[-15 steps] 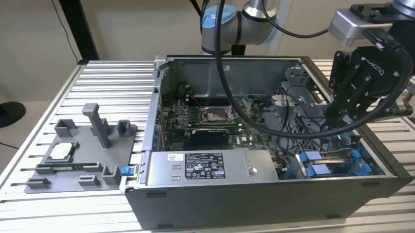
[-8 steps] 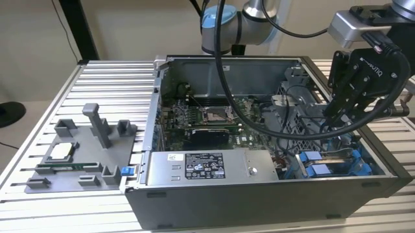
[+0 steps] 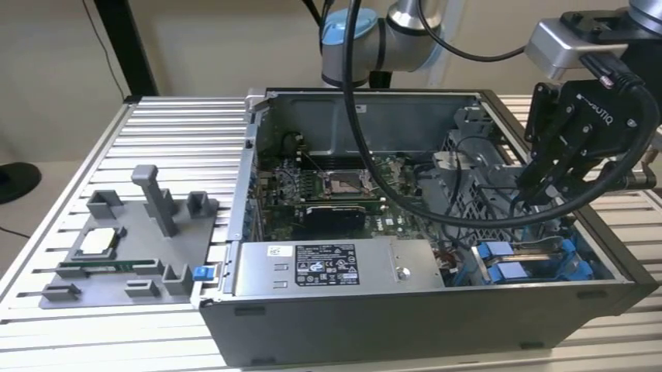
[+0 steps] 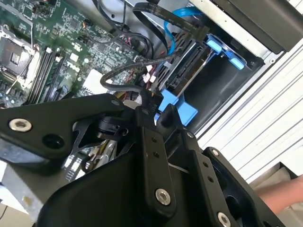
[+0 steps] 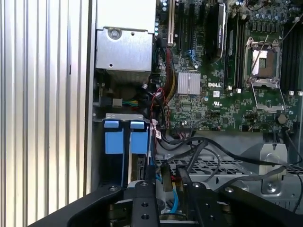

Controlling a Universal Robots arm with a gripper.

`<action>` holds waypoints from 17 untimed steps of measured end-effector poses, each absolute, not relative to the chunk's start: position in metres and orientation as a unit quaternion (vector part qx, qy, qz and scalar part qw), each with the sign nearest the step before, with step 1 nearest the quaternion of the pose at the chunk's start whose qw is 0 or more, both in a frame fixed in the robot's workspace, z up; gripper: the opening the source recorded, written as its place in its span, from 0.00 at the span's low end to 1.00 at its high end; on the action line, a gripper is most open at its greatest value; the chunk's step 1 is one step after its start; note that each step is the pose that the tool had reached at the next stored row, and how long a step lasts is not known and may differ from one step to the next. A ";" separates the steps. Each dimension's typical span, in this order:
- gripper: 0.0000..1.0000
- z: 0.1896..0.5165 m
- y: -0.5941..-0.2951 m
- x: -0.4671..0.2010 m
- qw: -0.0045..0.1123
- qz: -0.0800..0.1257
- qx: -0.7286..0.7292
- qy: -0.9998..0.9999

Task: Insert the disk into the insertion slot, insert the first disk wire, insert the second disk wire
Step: 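Insert the first disk wire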

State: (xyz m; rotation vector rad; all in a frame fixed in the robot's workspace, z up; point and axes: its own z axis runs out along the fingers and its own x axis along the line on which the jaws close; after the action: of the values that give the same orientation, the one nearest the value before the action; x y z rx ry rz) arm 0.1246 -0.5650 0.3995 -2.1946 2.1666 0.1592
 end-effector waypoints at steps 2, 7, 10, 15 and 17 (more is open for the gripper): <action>1.00 0.399 -0.565 0.125 0.027 0.052 -0.710 0.701; 0.00 0.399 -0.565 0.125 0.027 0.052 -0.710 0.701; 0.00 0.399 -0.565 0.125 0.027 0.052 -0.710 0.701; 0.00 0.399 -0.565 0.125 0.027 0.052 -0.710 0.701; 0.00 0.399 -0.565 0.125 0.027 0.052 -0.710 0.701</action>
State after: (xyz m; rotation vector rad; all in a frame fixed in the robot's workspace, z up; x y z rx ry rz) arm 0.1245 -0.5651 0.3988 -2.1945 2.1666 0.1593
